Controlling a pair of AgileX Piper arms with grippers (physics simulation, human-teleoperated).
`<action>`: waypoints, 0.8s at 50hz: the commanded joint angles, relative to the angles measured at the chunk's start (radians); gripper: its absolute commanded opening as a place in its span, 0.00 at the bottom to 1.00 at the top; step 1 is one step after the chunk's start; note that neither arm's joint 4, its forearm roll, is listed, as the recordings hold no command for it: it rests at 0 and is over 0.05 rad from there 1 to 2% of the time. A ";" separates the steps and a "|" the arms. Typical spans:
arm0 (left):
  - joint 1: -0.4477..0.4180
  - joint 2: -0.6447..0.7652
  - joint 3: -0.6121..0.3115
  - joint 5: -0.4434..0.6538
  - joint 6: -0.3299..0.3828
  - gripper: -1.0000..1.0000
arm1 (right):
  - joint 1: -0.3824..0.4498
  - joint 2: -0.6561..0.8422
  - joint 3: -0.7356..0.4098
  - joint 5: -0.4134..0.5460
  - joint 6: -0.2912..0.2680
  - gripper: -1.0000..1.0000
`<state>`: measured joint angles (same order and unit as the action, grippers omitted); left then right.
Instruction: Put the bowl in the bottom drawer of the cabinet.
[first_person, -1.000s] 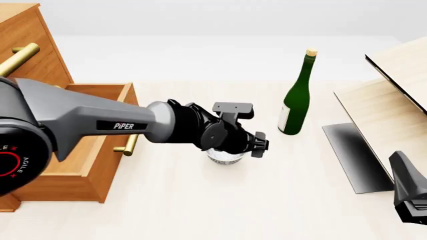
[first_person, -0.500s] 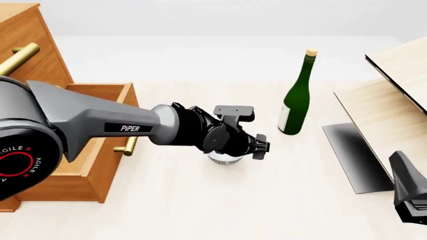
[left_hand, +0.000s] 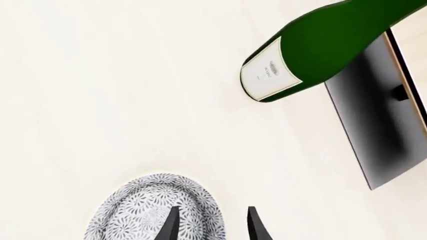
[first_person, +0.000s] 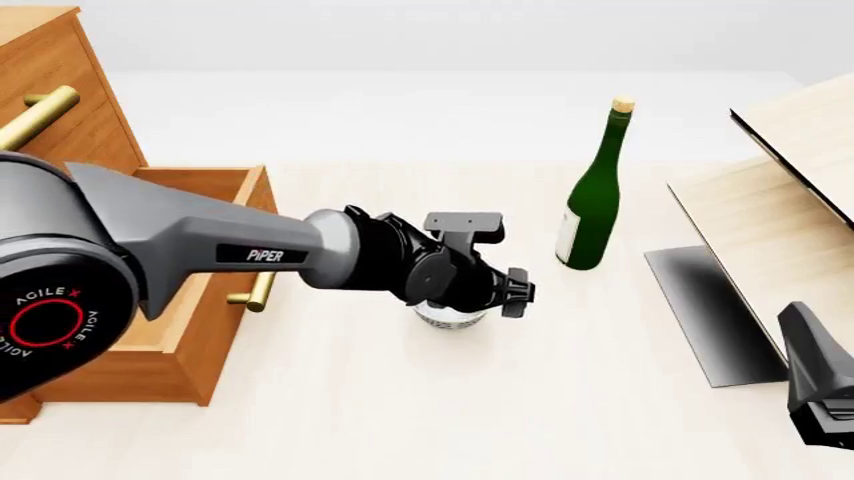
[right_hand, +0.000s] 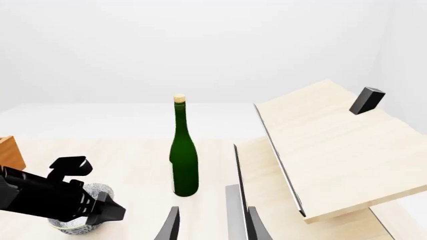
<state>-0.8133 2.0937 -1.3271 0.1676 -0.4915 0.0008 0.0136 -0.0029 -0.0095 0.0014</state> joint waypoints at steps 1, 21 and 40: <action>0.000 0.005 -0.001 -0.003 -0.007 1.00 | 0.000 0.000 0.000 0.000 0.000 1.00; 0.001 -0.012 -0.013 0.010 0.028 0.00 | 0.000 0.000 0.000 0.000 0.000 1.00; 0.059 -0.088 -0.002 0.001 0.078 0.00 | 0.000 0.000 0.000 0.000 0.000 1.00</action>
<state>-0.7836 2.0382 -1.3236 0.1603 -0.4549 0.0008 0.0136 -0.0029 -0.0095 0.0015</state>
